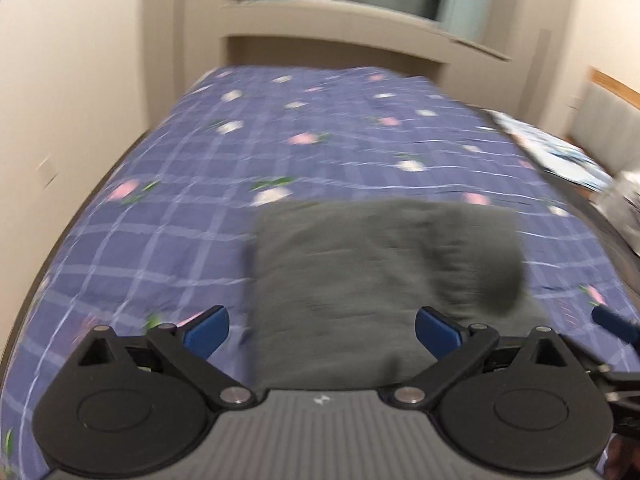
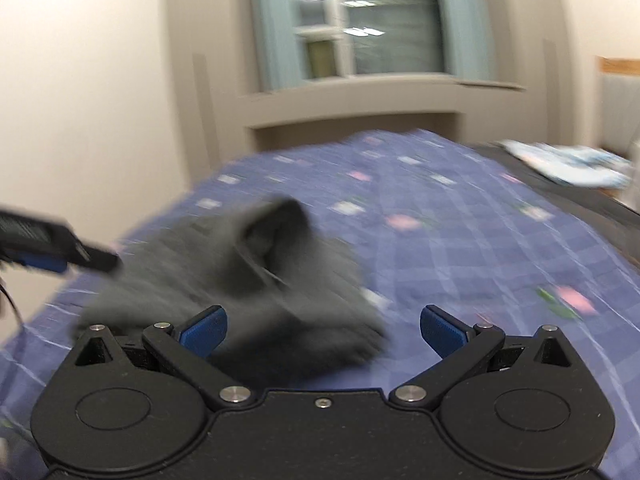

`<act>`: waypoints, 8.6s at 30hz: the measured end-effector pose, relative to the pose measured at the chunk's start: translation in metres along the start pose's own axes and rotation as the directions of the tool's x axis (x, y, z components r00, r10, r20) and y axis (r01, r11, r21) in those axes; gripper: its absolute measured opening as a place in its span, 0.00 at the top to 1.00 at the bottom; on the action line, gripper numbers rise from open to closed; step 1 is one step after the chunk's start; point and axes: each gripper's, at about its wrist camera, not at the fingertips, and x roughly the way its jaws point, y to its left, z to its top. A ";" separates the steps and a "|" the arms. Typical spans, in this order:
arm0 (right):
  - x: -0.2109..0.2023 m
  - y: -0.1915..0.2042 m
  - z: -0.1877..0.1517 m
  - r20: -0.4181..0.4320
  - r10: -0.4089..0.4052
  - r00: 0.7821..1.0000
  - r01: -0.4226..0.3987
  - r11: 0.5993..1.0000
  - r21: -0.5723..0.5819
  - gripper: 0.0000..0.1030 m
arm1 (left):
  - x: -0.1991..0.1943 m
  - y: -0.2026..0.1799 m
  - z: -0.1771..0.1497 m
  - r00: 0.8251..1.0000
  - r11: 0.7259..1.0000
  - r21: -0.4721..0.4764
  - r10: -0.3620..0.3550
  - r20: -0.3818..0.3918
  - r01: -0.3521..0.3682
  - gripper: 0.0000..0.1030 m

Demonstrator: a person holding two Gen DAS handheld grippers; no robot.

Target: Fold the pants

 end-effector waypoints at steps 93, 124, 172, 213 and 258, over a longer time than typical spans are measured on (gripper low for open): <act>0.056 -0.022 0.078 -0.112 0.157 0.981 -0.150 0.987 0.065 0.87 | 0.053 -0.022 -0.001 0.977 0.985 0.049 -0.160 -0.138 0.168 0.03; 0.157 0.006 0.052 -0.040 -0.250 0.968 0.223 0.916 -0.332 0.01 | 0.124 -0.020 0.039 0.997 0.985 0.161 0.061 0.043 -0.067 0.01; 0.083 0.026 -0.029 -0.040 -0.277 0.960 0.255 0.924 -0.286 0.01 | 0.073 -0.009 -0.035 0.997 0.999 0.022 -0.042 -0.058 0.043 0.01; 0.078 -0.024 0.031 -0.058 -0.202 0.978 0.205 0.977 0.048 0.00 | 0.050 0.026 -0.020 0.998 0.999 -0.042 -0.015 -0.062 0.013 0.00; 0.070 -0.025 -0.003 -0.184 -0.242 0.953 0.244 0.970 -0.015 0.00 | 0.043 0.023 -0.037 0.993 0.999 0.004 -0.043 -0.111 0.044 0.00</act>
